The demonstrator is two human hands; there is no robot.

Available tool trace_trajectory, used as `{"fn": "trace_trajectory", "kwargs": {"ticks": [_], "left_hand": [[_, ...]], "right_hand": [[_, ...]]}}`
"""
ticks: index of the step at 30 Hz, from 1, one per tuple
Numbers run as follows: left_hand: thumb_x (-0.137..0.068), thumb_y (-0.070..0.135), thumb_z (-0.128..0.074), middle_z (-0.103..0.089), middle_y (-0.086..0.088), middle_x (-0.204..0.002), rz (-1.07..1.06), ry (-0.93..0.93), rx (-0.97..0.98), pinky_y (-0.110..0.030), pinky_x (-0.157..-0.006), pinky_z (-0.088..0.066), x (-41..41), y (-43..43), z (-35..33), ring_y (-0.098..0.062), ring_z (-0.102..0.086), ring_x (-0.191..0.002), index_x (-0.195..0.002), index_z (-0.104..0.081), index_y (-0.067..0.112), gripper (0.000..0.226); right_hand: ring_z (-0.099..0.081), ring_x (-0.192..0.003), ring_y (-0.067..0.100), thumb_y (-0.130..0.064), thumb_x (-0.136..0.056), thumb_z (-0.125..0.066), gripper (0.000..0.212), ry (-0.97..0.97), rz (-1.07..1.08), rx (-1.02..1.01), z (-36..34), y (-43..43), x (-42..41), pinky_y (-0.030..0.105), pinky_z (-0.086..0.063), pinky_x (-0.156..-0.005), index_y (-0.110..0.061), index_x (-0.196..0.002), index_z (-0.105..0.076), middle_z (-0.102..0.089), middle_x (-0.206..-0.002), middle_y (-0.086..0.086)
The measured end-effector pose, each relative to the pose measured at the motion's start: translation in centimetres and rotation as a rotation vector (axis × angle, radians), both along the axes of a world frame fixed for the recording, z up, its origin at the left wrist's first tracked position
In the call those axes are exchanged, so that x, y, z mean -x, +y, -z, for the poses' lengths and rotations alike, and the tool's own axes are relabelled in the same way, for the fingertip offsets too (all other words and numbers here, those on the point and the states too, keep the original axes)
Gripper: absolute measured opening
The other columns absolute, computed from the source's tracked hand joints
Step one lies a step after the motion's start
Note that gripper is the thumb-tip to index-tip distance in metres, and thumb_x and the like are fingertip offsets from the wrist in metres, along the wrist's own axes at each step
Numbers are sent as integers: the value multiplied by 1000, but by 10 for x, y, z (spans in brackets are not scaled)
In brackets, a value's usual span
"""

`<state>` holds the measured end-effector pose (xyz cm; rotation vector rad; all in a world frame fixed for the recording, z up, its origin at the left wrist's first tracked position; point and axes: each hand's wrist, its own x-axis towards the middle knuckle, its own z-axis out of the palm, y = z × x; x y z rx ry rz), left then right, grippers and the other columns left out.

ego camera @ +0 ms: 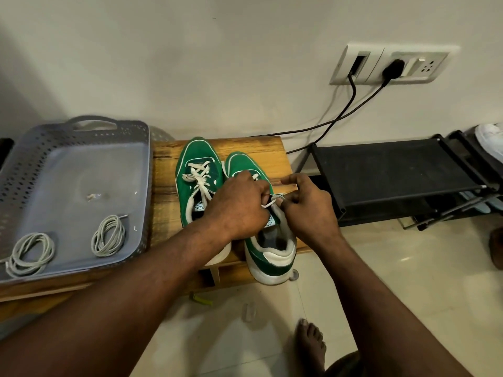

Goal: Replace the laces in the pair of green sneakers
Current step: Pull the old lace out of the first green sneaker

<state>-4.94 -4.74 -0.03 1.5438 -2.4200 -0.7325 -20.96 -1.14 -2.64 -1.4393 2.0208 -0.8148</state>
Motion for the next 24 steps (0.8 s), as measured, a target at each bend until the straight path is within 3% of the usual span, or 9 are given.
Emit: {"fn": "trace_trajectory", "kwargs": {"ticks": [4,6,12,15,17,19,21,24], "left_hand": [[-89,16,-72,-53,9,-106,10,98,85,-37,-83,-49,-1,0,0,-17,-51,-100,-86,-54,30,24],[-91,14,-72,-58,11,-95,-28,153,101,-44,-86,-51,-2,0,1,-15,-53,-91,-86,-53,29,24],[-89,2,-69,-70,9,-80,-192,435,-253,-54,-112,-44,-3,-6,-5,-12,-66,-84,-95,-69,28,26],[-87,-1,-70,-74,2,-81,-295,688,-468,-45,-92,-56,-5,-7,-19,-16,-68,-82,-90,-76,15,17],[-88,4,-73,-76,-1,-85,-343,719,-456,-40,-84,-57,-5,-8,-21,-15,-69,-80,-89,-77,16,12],[-90,22,-77,-76,4,-83,-298,502,-308,-41,-88,-58,-4,-10,-16,-14,-71,-86,-87,-76,26,5],[-90,48,-74,-72,9,-84,-214,130,-126,-48,-100,-49,-5,-9,-14,-20,-65,-107,-85,-73,33,16],[-96,52,-65,-71,7,-105,-150,-149,-20,-49,-105,-34,-5,-5,-19,-27,-43,-132,-99,-75,34,21]], "right_hand": [[-72,-86,7,-16,-95,-75,41,-34,-3,-10,-3,1,1,40,-64,-82,-31,-130,-59,-73,-89,-10],[-71,-83,6,-16,-93,-77,45,-18,-18,-7,-4,2,0,39,-64,-80,-30,-131,-59,-73,-87,-10],[-68,-82,8,-21,-90,-77,52,118,-59,5,-6,3,-7,32,-62,-73,-29,-136,-56,-71,-97,-8],[-68,-83,12,-24,-92,-73,48,144,-47,-3,-10,3,-5,31,-58,-72,-30,-136,-56,-73,-99,-6],[-69,-83,12,-27,-93,-73,46,146,-31,-9,-11,4,-4,36,-61,-74,-31,-136,-55,-74,-99,-6],[-70,-84,13,-28,-94,-73,46,178,-41,4,-11,5,-7,41,-64,-76,-31,-136,-54,-74,-101,-6],[-71,-86,15,-28,-94,-74,47,236,-61,34,-12,7,-11,43,-64,-76,-32,-136,-54,-76,-105,-6],[-73,-91,17,-29,-95,-73,45,293,-80,64,-13,8,-15,43,-63,-79,-32,-136,-54,-77,-111,-6]]}}
